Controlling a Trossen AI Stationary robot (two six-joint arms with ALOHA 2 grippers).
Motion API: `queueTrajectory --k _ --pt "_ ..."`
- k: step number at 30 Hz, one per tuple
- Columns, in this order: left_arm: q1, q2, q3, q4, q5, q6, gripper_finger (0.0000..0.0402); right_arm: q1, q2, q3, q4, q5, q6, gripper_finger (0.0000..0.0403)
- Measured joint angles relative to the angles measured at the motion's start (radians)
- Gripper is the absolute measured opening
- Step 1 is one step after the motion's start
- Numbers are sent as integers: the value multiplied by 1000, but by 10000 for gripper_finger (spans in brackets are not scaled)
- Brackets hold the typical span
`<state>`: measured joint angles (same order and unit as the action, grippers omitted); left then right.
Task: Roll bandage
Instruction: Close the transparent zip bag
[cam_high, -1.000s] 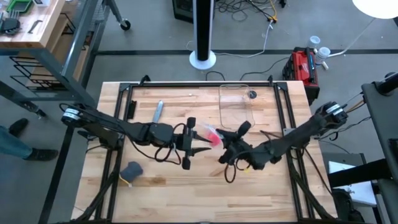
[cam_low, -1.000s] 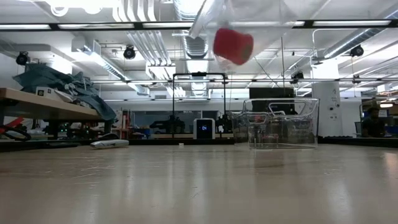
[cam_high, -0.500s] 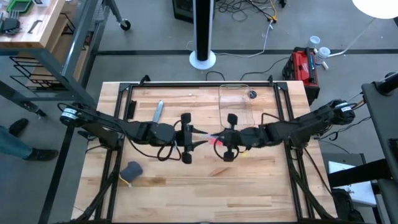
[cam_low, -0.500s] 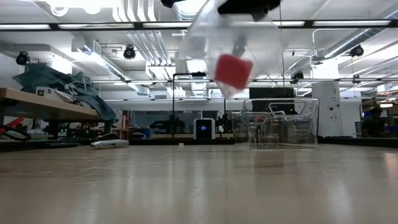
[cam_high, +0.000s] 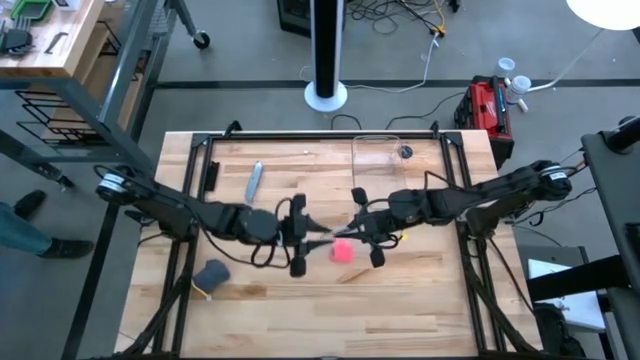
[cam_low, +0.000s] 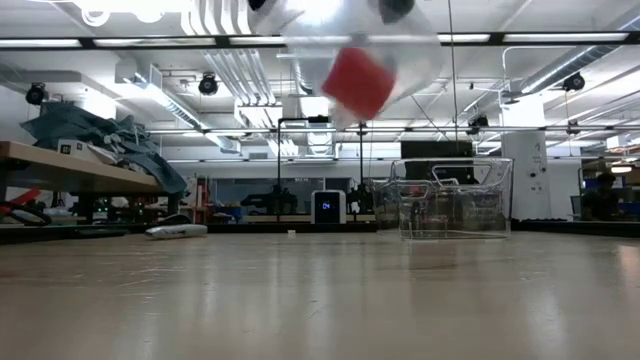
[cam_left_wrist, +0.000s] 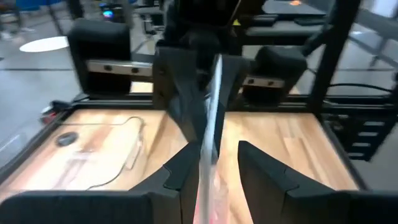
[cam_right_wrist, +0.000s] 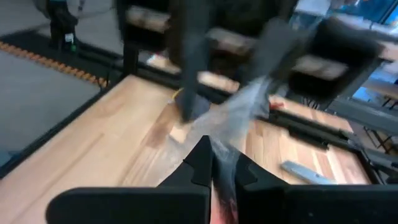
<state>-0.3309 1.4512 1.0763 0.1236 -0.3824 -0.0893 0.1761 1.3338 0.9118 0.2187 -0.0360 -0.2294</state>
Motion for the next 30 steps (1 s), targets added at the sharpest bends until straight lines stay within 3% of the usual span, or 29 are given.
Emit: queueTrajectory --k 5,10,25,30 --pt "-61 1 0 -38 -148 -25 105 -5 -3 -72 157 1 7 0" --pt "-95 1 0 -73 -316 -24 98 -5 4 -89 196 -26 17 0" --pt "-102 6 -3 -91 -336 -110 125 -5 3 -91 206 -52 9 0" --pt "-104 6 -5 -105 -256 -117 128 -5 3 -91 202 -52 9 0"
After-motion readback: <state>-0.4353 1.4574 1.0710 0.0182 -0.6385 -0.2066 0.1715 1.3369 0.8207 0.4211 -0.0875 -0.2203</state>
